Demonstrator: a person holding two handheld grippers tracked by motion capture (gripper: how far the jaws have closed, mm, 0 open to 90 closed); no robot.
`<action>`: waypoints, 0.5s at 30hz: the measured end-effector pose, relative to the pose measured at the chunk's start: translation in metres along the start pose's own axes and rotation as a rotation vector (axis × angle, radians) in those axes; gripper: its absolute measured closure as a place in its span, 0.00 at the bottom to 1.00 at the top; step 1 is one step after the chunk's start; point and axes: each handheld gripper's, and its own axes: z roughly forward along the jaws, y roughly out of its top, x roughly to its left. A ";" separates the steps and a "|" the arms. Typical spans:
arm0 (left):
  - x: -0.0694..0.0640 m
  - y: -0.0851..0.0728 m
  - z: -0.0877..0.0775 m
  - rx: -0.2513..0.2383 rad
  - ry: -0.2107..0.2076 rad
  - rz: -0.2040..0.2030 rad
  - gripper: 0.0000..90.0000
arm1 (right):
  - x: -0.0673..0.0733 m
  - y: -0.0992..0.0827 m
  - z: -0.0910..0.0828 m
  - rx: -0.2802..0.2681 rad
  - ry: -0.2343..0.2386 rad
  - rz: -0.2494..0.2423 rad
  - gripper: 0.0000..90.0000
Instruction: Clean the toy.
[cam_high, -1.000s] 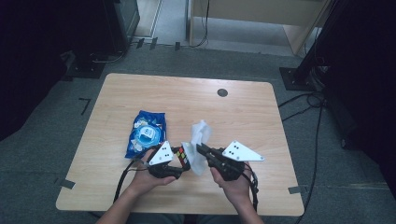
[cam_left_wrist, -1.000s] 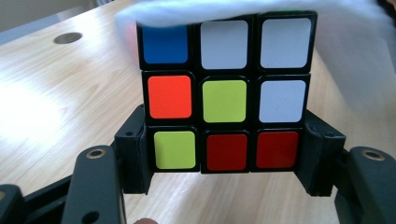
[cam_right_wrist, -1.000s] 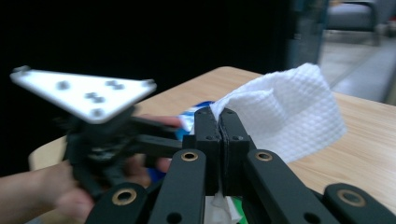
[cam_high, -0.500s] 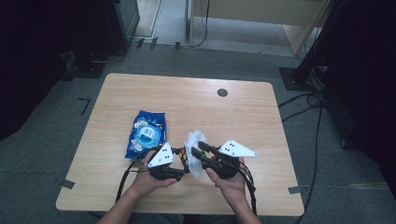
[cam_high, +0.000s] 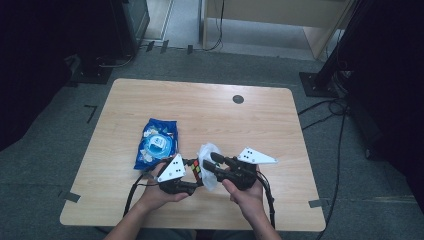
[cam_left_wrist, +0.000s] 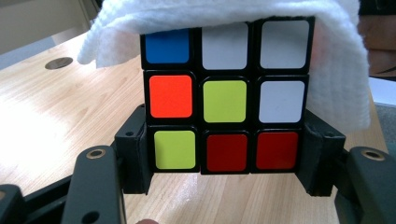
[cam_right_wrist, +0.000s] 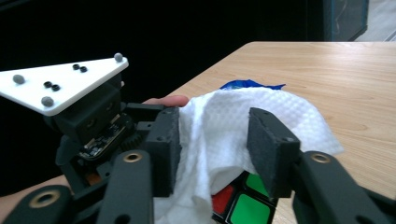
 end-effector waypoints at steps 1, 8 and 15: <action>0.000 0.000 0.000 0.001 -0.001 -0.002 0.38 | 0.000 0.000 0.000 0.000 0.004 0.001 0.68; 0.000 0.000 -0.001 -0.016 -0.031 -0.008 0.38 | -0.001 -0.001 -0.002 -0.009 0.027 0.012 0.90; 0.000 0.000 -0.001 -0.022 -0.036 -0.011 0.38 | -0.002 -0.002 -0.004 -0.022 0.017 0.003 0.92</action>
